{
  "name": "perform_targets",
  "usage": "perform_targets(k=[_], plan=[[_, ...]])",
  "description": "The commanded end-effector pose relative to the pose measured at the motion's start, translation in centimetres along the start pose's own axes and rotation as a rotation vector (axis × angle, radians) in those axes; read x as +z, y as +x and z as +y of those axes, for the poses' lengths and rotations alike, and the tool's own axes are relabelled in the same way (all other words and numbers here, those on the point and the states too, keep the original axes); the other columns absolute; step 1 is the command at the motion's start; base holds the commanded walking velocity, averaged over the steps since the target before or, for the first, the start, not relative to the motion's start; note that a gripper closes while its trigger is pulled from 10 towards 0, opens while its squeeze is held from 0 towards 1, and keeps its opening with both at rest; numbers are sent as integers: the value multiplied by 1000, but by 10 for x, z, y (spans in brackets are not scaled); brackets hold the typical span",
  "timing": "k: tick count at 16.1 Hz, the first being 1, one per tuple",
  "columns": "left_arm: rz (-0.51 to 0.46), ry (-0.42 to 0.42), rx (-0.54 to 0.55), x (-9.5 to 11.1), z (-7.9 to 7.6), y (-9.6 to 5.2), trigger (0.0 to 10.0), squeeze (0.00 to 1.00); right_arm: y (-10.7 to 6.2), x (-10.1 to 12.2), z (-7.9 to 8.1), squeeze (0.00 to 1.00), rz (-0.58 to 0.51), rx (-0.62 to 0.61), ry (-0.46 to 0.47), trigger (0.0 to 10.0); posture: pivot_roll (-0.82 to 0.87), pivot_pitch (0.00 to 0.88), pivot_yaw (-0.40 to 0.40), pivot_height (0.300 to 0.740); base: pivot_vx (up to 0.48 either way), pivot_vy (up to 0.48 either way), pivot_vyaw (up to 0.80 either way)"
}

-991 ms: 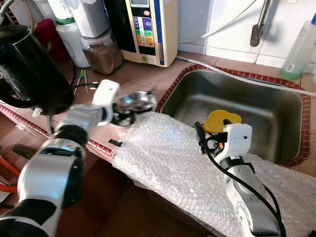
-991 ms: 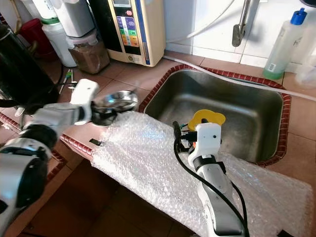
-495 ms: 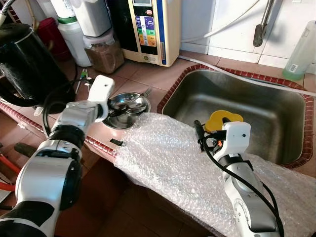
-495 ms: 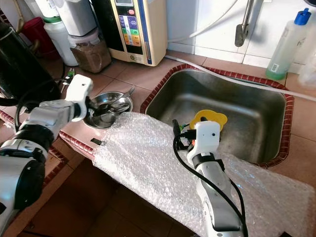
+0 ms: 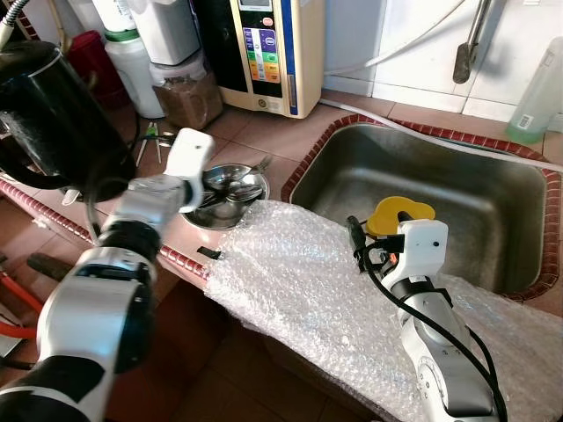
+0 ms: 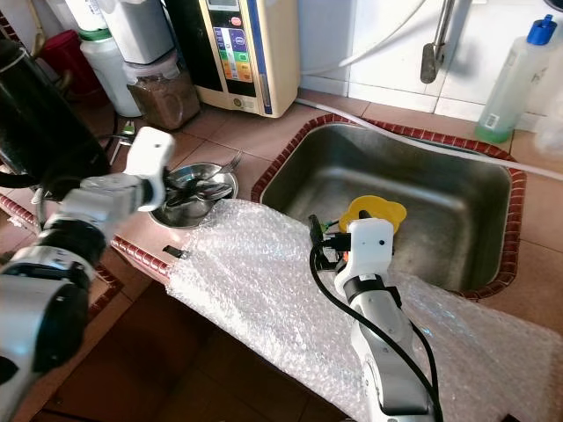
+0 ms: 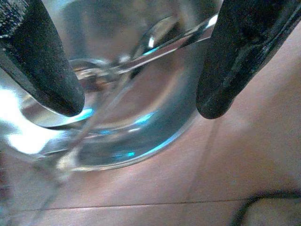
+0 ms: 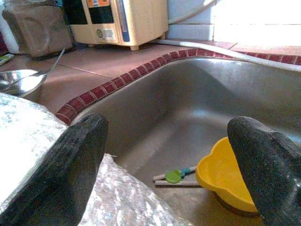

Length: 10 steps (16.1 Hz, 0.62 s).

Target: Kitchen organization

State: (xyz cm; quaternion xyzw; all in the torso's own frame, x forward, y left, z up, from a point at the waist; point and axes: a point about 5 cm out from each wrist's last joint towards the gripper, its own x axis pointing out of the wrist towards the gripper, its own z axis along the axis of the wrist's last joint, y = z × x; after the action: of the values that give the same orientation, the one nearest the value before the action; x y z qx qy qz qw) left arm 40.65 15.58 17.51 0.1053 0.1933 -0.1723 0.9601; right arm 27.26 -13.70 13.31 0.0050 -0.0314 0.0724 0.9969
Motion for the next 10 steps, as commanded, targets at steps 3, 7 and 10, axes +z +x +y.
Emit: perform_targets(k=[3, 7, 10], plan=[[3, 26, -28, 0, -7, 3, 10000, 0, 3, 2, 5, 0, -4, 21, -3, 10000, -164, 65, 155, 740, 0, 0, 0], [37, 36, -38, -11, -2, 2, 2902, 0, -1, 0, 2, 0, 1, 4, -6, 10000, -173, 72, 165, 740, 0, 0, 0], [84, 68, -80, -21, 1, -1, 0, 0, -3, -1, 4, 0, 3, 4, -2, 10000, -175, 74, 167, 740, 0, 0, 0]])
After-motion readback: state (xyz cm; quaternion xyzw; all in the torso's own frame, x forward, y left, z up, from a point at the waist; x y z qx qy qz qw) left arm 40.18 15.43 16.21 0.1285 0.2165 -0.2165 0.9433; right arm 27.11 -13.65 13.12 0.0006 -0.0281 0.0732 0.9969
